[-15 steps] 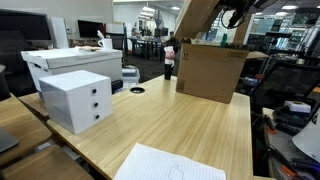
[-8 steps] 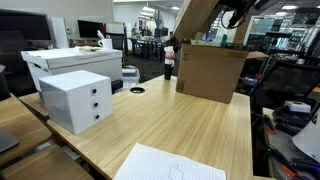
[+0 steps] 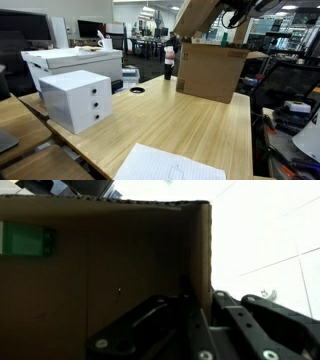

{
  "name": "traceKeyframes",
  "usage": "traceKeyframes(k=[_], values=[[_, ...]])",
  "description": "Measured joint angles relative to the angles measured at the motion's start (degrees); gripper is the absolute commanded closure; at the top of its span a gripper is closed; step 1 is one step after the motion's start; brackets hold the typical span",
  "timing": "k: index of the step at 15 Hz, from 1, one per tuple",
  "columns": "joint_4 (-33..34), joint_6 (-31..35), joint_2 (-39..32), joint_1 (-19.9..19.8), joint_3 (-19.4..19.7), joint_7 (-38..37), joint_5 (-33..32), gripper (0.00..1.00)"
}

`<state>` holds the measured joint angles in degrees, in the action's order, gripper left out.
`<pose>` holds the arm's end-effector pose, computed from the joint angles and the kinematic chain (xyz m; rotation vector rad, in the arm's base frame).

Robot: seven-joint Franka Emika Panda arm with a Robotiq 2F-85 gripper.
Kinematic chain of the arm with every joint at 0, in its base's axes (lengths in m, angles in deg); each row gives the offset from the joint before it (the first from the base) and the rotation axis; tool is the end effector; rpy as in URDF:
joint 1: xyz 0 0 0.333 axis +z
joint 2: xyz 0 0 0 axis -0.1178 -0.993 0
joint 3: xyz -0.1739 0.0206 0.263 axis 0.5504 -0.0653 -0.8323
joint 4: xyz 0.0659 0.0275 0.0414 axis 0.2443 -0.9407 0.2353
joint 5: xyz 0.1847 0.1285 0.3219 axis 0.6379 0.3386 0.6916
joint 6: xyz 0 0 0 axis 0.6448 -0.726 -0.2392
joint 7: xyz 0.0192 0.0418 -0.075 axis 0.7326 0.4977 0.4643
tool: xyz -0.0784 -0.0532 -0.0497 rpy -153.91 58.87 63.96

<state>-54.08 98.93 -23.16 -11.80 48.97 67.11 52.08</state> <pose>0.4159 -0.2333 0.5093 -1.5049 -0.0206 -1.0309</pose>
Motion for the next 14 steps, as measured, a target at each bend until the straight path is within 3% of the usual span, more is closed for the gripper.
traceKeyframes(k=[14], values=[[0.0, -7.7, -4.1, -2.3, 1.3, 0.5, 5.0, 0.97]])
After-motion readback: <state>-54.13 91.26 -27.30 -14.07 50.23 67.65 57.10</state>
